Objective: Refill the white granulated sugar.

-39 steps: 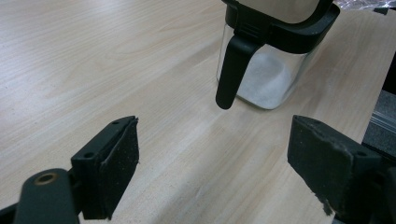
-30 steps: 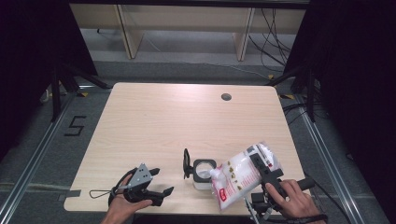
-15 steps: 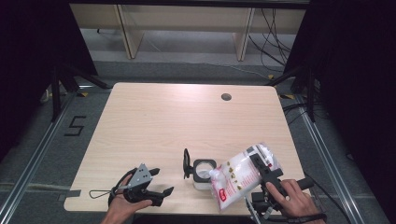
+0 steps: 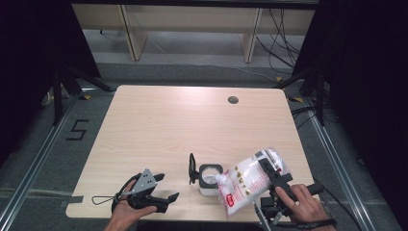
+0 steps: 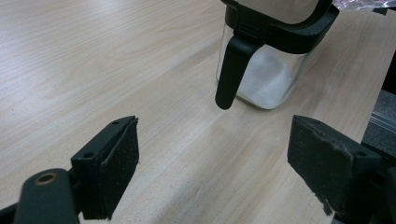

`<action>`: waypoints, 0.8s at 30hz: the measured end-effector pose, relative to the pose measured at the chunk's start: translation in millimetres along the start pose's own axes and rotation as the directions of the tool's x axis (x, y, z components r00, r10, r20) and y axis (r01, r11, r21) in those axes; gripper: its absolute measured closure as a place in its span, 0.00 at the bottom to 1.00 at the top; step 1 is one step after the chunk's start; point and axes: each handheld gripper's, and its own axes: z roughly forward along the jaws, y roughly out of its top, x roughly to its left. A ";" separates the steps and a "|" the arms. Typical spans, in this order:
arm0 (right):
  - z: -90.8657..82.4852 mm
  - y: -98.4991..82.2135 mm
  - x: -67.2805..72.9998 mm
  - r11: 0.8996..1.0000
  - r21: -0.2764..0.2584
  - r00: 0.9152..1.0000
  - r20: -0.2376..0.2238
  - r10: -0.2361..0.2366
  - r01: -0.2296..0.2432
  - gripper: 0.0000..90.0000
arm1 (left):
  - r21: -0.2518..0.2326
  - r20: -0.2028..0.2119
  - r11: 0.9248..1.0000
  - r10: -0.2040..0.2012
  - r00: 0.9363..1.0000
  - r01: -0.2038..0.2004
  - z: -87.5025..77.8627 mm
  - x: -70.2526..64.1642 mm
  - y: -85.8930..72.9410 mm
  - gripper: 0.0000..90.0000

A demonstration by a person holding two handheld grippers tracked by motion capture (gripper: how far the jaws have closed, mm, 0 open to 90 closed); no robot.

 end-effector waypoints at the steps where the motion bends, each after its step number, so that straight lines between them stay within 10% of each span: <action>1: 0.0 0.0 0.0 1.000 0.000 1.000 0.000 0.000 0.000 0.53 | 0.000 0.000 1.000 0.000 1.000 0.000 0.0 0.0 0.0 0.18; 24: 2.1 -0.7 1.1 1.000 0.008 1.000 -0.010 -0.020 0.020 0.54 | 0.004 -0.001 1.000 0.004 1.000 -0.004 -1.3 0.4 0.4 0.18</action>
